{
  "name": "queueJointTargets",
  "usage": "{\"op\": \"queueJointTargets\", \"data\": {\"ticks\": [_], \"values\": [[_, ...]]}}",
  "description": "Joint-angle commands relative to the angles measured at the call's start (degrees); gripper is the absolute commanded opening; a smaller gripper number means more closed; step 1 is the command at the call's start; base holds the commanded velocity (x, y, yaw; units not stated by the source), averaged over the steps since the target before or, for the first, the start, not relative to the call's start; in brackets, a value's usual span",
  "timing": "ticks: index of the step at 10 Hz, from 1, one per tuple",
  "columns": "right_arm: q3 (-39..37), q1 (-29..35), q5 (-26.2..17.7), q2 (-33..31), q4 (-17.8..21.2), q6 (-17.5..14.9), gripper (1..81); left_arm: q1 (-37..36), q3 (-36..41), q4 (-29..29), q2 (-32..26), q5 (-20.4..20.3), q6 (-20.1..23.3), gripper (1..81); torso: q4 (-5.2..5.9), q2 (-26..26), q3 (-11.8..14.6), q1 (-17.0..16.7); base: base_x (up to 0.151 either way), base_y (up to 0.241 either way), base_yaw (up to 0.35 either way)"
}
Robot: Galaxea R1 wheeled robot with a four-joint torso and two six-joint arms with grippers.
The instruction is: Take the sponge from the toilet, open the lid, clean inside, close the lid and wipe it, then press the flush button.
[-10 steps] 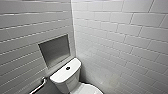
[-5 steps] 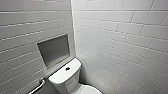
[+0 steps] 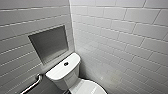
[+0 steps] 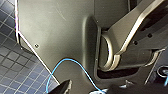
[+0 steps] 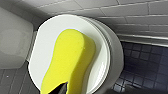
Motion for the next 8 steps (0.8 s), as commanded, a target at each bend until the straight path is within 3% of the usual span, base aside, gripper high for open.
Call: {"op": "queueJointTargets", "data": {"ticks": [1,2,5,8], "values": [[3.3,7.63,-1.32,-1.69,0.18,3.27,81.1,0.16,0.3,-0.54,0.03,4.31,-0.19,81.1,0.0,-5.66,0.0,3.65,0.0,0.0,0.0],[3.48,8.26,-1.32,-0.64,0.18,4.32,81.1,0.16,0.3,-0.89,0.12,4.31,-0.19,81.1,0.0,-1.59,-0.48,0.96,0.0,0.0,0.0],[2.25,9.49,-1.76,3.24,0.09,5.38,81.1,-0.02,0.21,-0.89,0.21,4.31,-0.19,81.1,0.0,-4.22,-0.94,2.71,0.0,0.0,0.0],[-5.01,7.65,-3.08,8.58,0.18,6.52,81.1,-0.11,0.21,-0.89,0.21,4.31,-0.19,81.1,0.0,-4.15,-0.96,2.69,0.0,0.0,0.0]]}}
